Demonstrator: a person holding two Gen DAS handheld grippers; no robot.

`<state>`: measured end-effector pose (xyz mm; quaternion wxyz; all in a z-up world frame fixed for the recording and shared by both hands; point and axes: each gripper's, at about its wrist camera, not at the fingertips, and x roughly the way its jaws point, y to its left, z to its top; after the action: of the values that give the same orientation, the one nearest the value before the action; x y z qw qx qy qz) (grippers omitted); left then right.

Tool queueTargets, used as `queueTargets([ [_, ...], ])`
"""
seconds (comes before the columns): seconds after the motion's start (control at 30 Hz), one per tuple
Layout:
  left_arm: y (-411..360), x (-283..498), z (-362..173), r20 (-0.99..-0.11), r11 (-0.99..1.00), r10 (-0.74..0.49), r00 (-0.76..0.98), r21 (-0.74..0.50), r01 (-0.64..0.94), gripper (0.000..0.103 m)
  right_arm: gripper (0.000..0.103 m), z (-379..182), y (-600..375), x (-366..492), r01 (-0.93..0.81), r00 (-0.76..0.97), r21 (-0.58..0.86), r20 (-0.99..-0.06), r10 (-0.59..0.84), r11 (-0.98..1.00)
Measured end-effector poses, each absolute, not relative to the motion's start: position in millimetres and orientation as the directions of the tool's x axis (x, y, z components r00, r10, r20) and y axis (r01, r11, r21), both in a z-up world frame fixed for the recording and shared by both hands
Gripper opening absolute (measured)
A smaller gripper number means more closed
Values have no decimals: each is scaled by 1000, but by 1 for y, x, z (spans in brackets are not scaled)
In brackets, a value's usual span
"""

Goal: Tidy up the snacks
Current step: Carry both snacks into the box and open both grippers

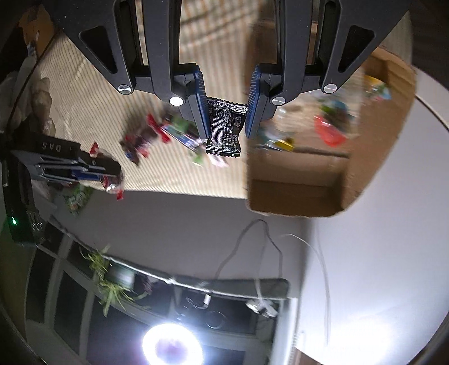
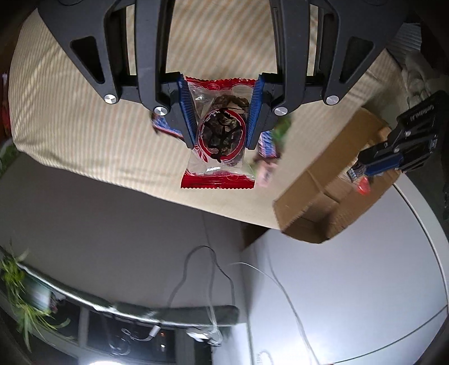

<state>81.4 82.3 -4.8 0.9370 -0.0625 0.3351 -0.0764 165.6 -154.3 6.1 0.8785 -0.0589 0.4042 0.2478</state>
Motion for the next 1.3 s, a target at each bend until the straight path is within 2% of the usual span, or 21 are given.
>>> queueTargets([
  [0.5, 136, 102, 2, -615, 990, -83, 784, -142, -6, 24, 36, 16, -57, 186, -612, 505, 91, -720, 477, 785],
  [1.3, 168, 132, -8, -637, 986, -48, 769, -153, -65, 24, 37, -12, 37, 227, -697, 409, 102, -756, 511, 710],
])
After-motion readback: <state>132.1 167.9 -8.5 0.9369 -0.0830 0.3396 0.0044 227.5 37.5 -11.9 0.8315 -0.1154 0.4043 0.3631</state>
